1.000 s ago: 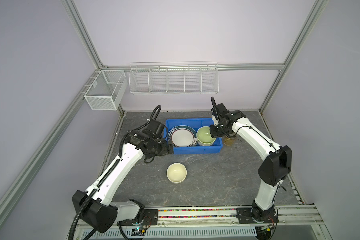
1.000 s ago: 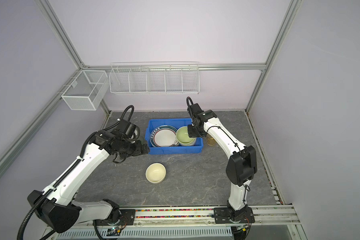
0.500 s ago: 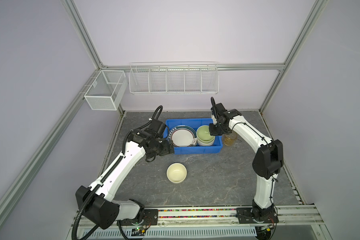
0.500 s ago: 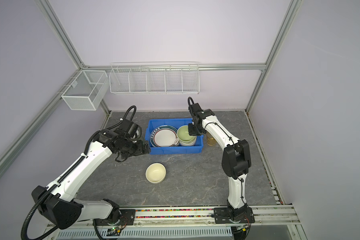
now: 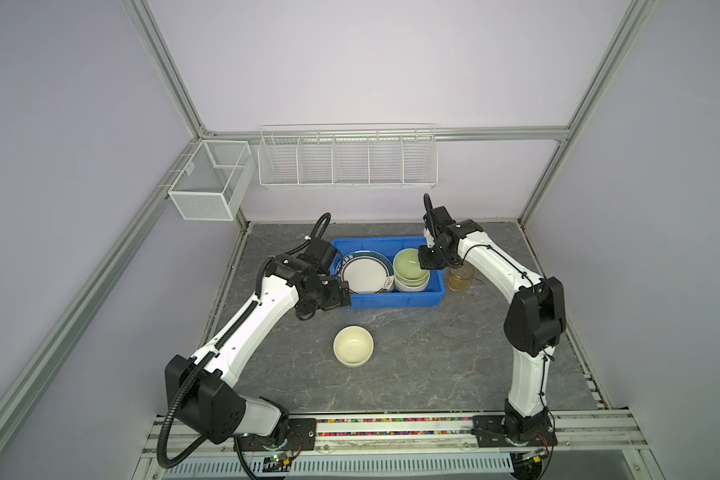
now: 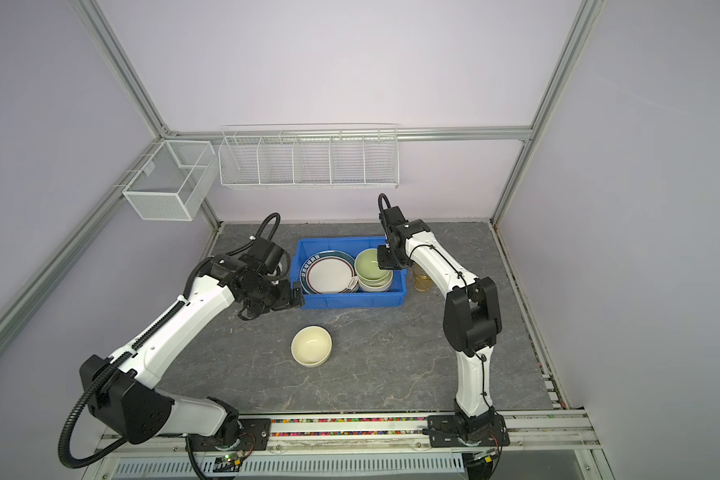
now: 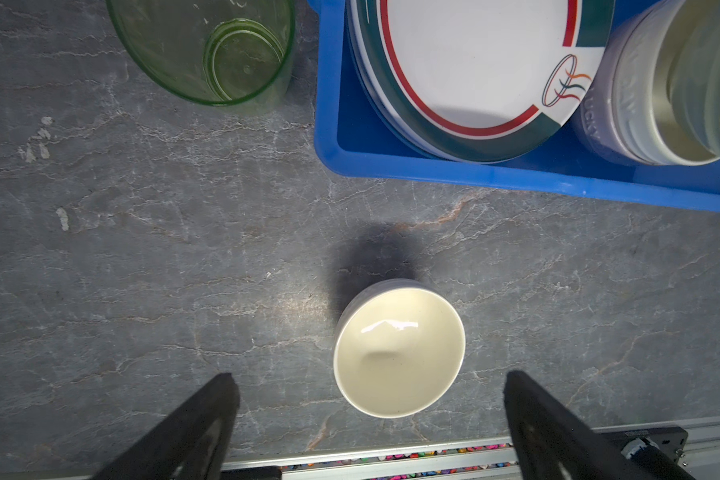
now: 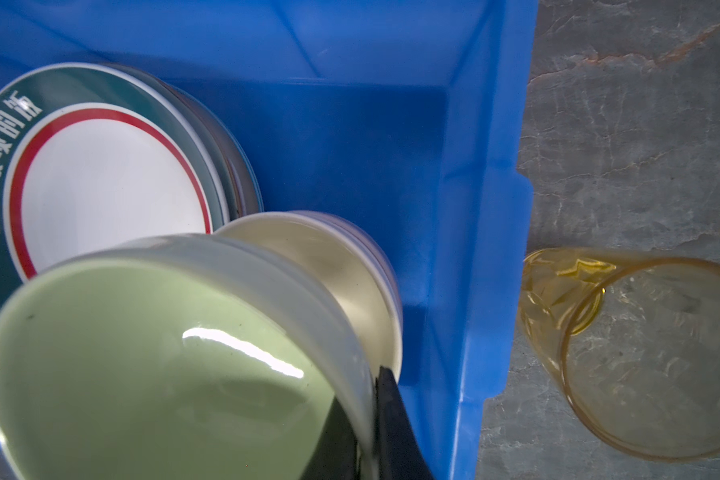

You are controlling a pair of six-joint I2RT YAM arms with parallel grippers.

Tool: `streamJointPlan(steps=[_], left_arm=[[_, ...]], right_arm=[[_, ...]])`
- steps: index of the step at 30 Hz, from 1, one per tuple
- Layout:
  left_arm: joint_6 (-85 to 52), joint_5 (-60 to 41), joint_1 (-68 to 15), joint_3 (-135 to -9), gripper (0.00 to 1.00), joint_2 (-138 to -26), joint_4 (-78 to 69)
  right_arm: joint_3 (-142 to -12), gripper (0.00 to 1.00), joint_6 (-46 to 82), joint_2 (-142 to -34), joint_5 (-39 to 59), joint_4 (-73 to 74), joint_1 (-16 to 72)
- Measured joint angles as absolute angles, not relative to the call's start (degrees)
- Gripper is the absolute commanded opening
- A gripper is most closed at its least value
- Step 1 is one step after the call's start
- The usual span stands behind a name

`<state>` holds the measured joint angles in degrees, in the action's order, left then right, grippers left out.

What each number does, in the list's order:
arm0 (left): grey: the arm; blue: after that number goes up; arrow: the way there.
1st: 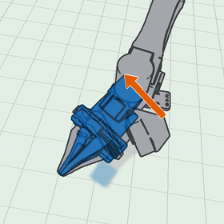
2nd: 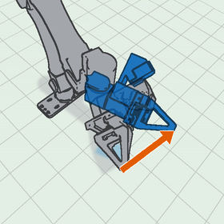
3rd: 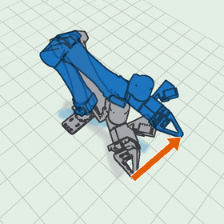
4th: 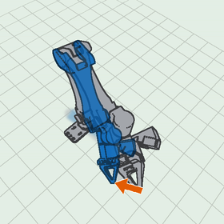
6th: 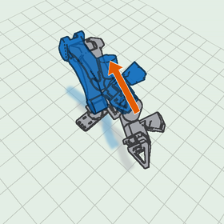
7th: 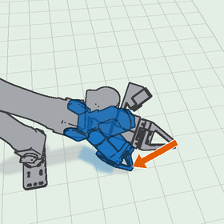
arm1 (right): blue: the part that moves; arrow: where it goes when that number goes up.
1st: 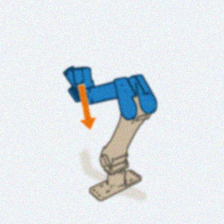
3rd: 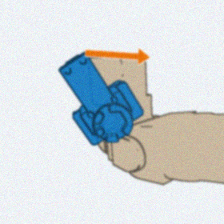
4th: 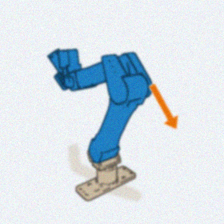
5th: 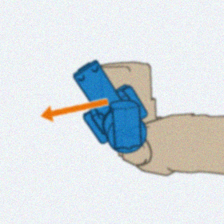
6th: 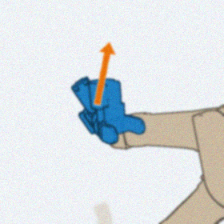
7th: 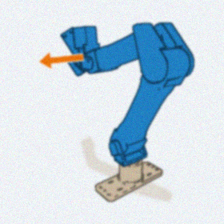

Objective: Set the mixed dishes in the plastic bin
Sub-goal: 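Lower the green bowls onto the cream bowl in the bin with the right gripper, then open the right gripper and withdraw it from the bin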

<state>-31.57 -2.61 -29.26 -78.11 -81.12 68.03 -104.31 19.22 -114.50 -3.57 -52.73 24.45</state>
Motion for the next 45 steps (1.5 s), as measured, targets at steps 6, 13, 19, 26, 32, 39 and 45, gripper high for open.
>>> streamJointPlan(steps=[6, 13, 19, 26, 32, 39, 45], left_arm=[[-31.6, -2.6, -29.3, -78.1, 1.00, -81.2, 68.0], [-31.6, -2.8, -29.3, -78.1, 1.00, -81.5, 68.0], [-31.6, -2.9, -29.3, -78.1, 1.00, -81.8, 68.0], [-31.6, -3.0, -29.3, -78.1, 1.00, -81.8, 68.0], [-31.6, -3.0, -29.3, -78.1, 1.00, -81.8, 68.0], [-31.6, -3.0, -29.3, -78.1, 0.99, -81.8, 68.1], [-31.6, -3.0, -29.3, -78.1, 0.99, -81.8, 68.7]], right_arm=[[-103.4, 0.06, 19.2, -114.6, -3.6, -52.1, 24.1], [-101.5, 0.07, 19.2, -114.7, -3.6, -51.0, 24.1], [-100.6, 0.12, 19.3, -114.7, -3.6, -50.2, 24.1], [-99.8, 0.24, 19.6, -114.7, -3.4, -48.5, 24.1], [-99.5, 0.33, 19.6, -114.7, -3.4, -48.1, 24.1], [-98.6, 0.60, 19.7, -111.3, -3.4, -48.1, 24.1], [-95.6, 0.89, 20.4, -101.7, -3.8, -47.9, 24.1]])
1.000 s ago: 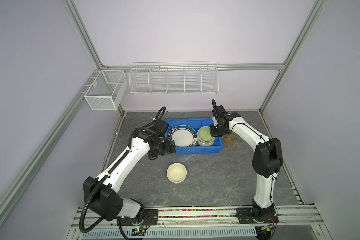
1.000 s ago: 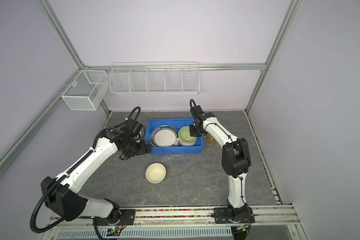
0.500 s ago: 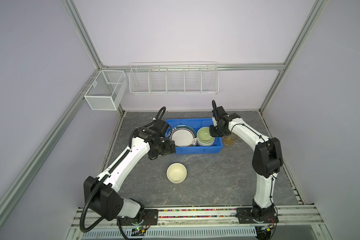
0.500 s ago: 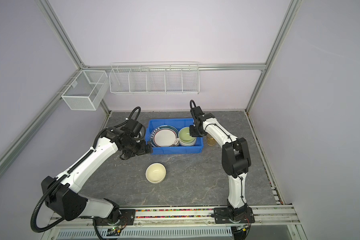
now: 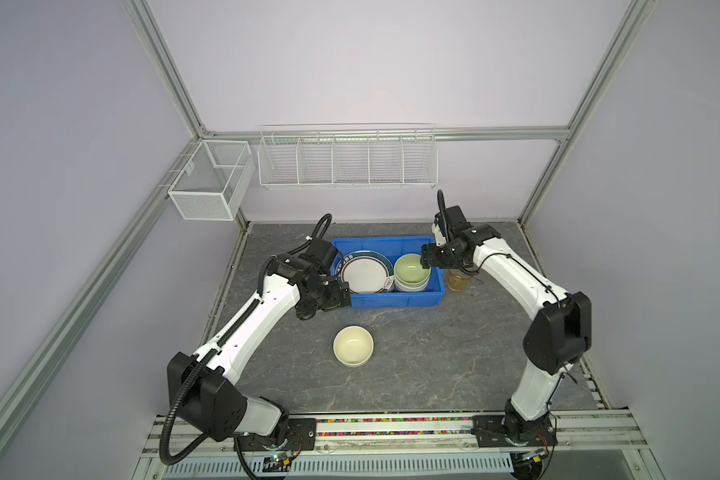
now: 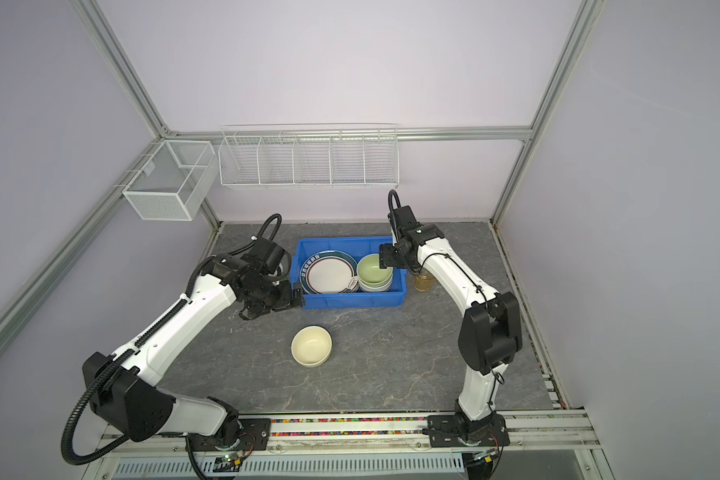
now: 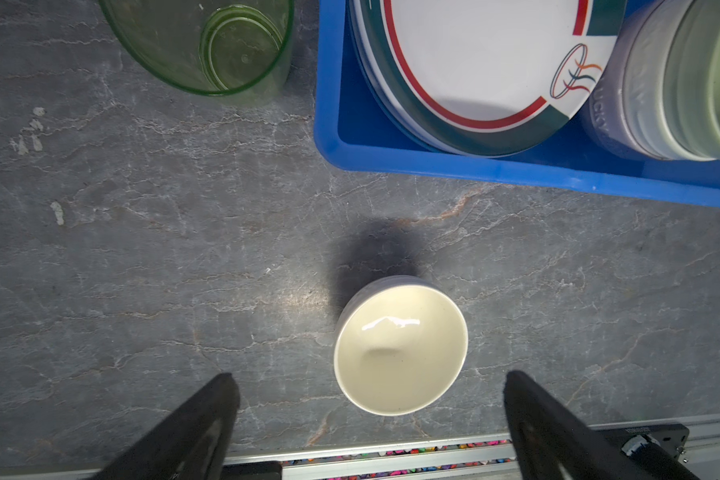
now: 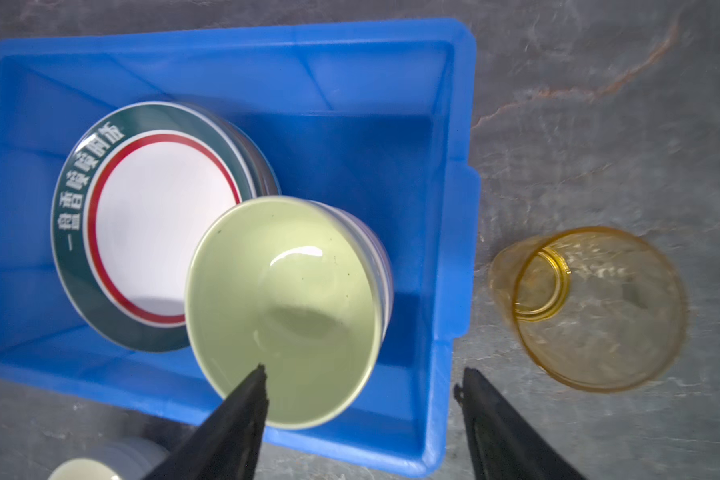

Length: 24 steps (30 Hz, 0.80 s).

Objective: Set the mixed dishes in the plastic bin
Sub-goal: 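Open the right gripper and withdraw it from the bin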

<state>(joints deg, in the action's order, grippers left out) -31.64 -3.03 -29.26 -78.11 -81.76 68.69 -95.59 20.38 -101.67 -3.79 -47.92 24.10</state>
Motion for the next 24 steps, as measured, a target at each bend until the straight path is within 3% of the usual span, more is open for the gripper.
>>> streamJointPlan(steps=[24], left_arm=[[-33.7, -5.0, -29.3, -63.0, 0.99, -68.4, 70.2]], right_arm=[[-78.5, 0.88, 20.5, -78.8, 0.4, -43.1, 24.1]])
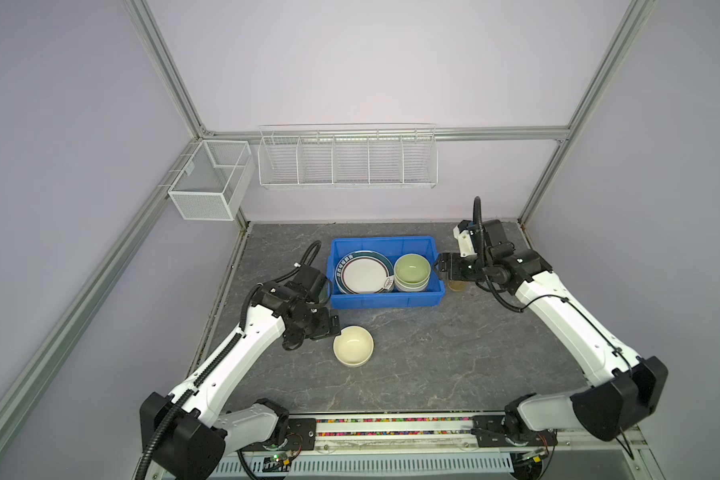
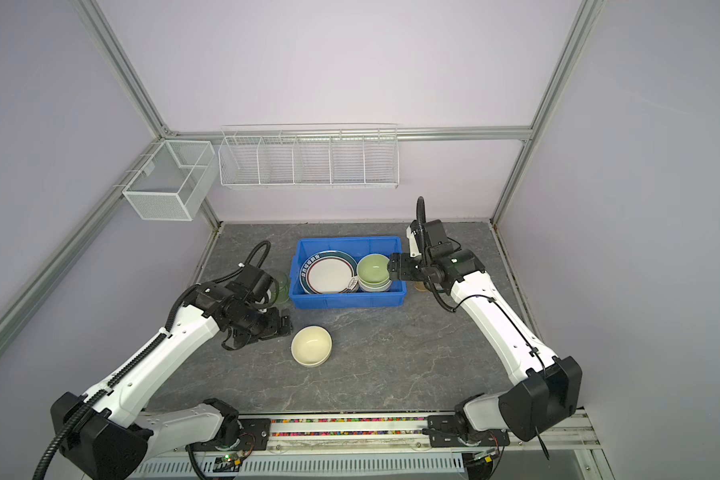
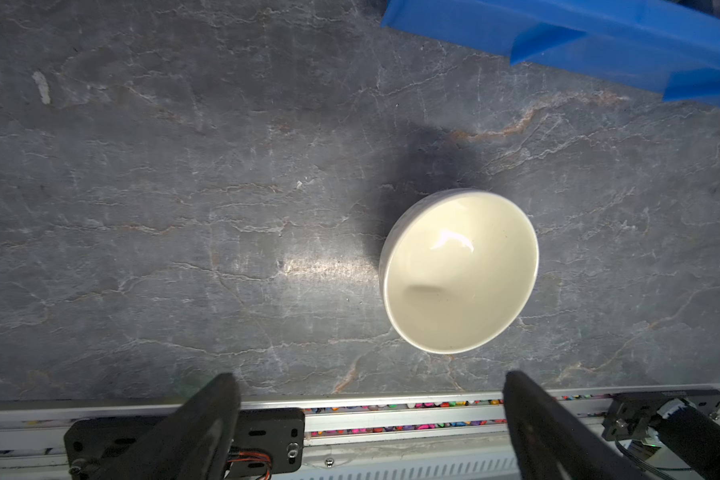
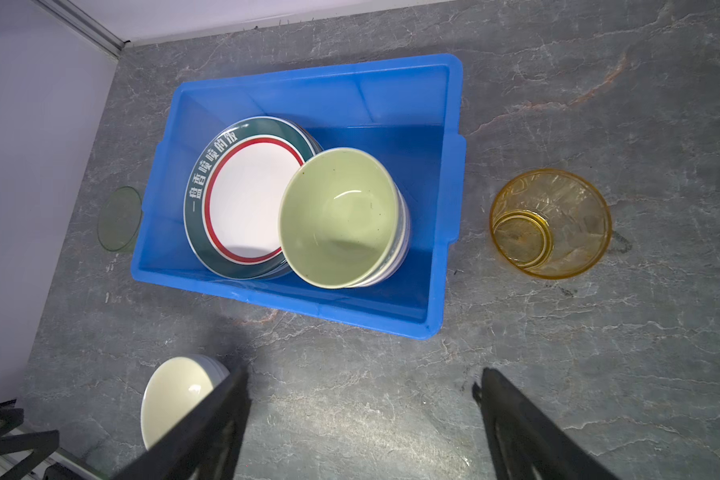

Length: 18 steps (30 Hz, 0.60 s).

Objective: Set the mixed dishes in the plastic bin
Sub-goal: 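Open the right gripper and withdraw it from the bin, then grip the cream bowl rim on the table with the left gripper while the right approaches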

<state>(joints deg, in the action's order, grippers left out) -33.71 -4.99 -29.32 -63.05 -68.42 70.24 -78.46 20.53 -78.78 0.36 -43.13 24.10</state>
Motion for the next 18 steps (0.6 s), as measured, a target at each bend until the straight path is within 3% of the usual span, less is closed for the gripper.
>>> streamJointPlan(steps=[18], left_arm=[[-37.5, -7.4, -37.3, -58.5, 0.99, -68.6, 64.4]], right_arm=[[-66.1, 0.88, 15.7, -67.4, 4.4, -36.0, 24.1]])
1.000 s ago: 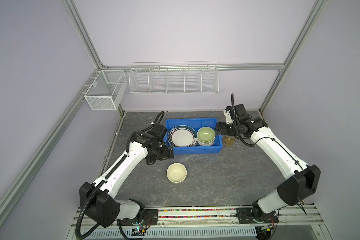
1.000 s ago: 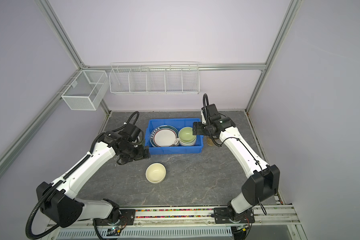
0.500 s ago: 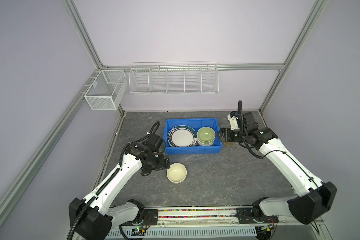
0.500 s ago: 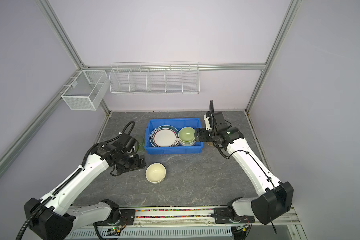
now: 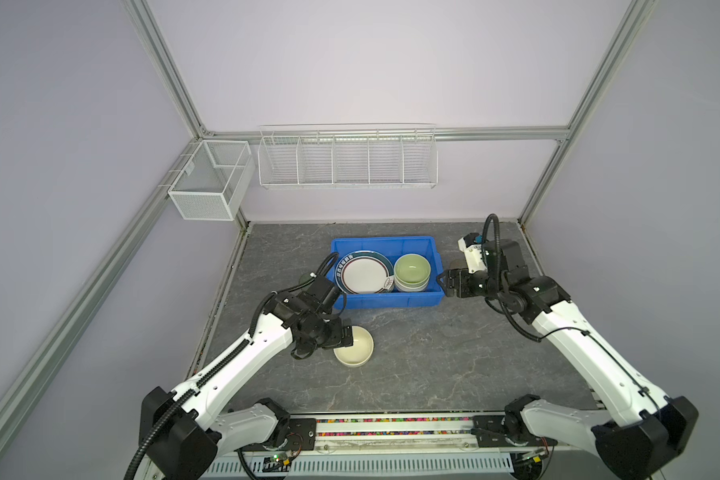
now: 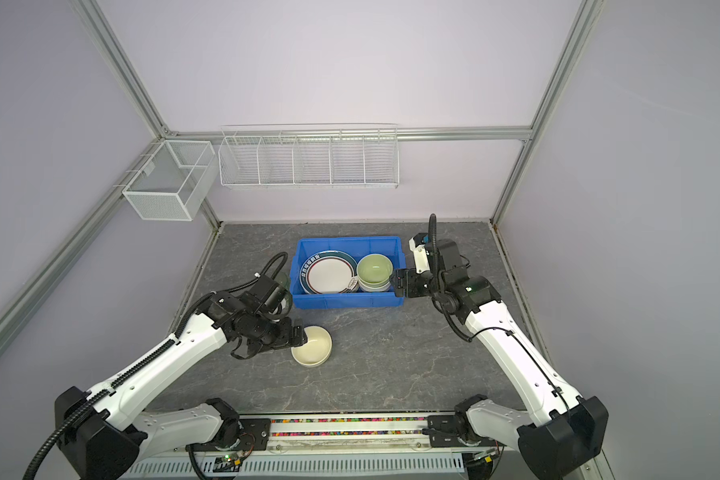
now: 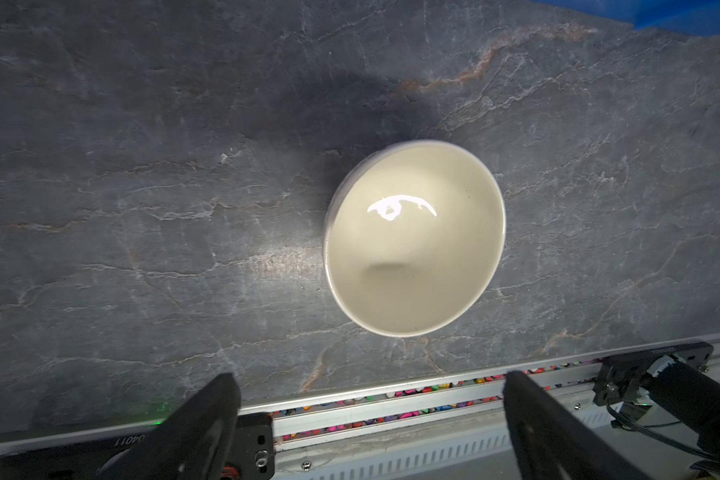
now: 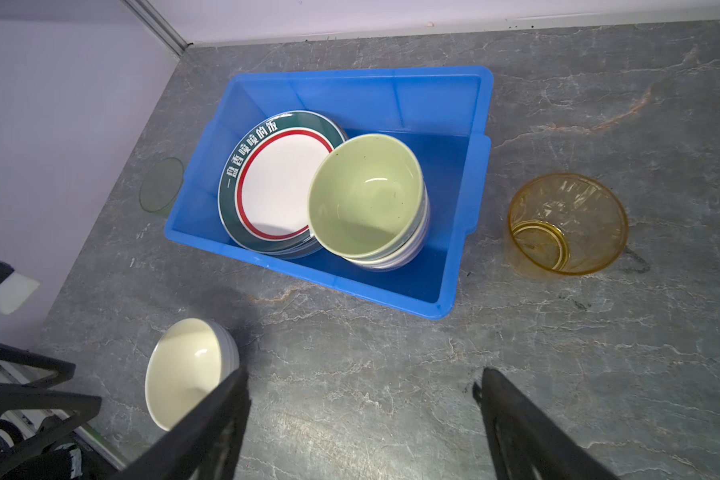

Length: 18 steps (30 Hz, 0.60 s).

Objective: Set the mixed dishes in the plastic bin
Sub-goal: 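Grip the cream bowl rim on the table with the left gripper while the right approaches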

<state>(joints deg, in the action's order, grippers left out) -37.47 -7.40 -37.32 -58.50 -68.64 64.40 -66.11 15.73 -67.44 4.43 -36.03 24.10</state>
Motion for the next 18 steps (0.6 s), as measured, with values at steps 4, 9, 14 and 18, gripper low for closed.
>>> streamJointPlan(steps=[4, 9, 14, 18], left_arm=[[-37.2, -7.9, -37.5, -57.8, 0.98, -71.1, 63.3], [-36.2, -7.9, -37.7, -56.1, 0.95, -73.7, 62.3], [-35.4, -7.6, -37.7, -53.9, 0.90, -75.6, 61.4], [-35.3, -7.6, -37.7, -52.5, 0.84, -76.7, 60.2]], right_arm=[[-63.6, 0.88, 15.6, -66.0, 5.1, -35.0, 24.1], [-59.9, 0.90, 16.4, -64.9, 6.9, -34.5, 24.2], [-54.9, 0.91, 17.5, -61.6, 6.4, -33.1, 25.1], [-53.8, 0.88, 18.0, -57.8, 3.8, -32.9, 27.4]])
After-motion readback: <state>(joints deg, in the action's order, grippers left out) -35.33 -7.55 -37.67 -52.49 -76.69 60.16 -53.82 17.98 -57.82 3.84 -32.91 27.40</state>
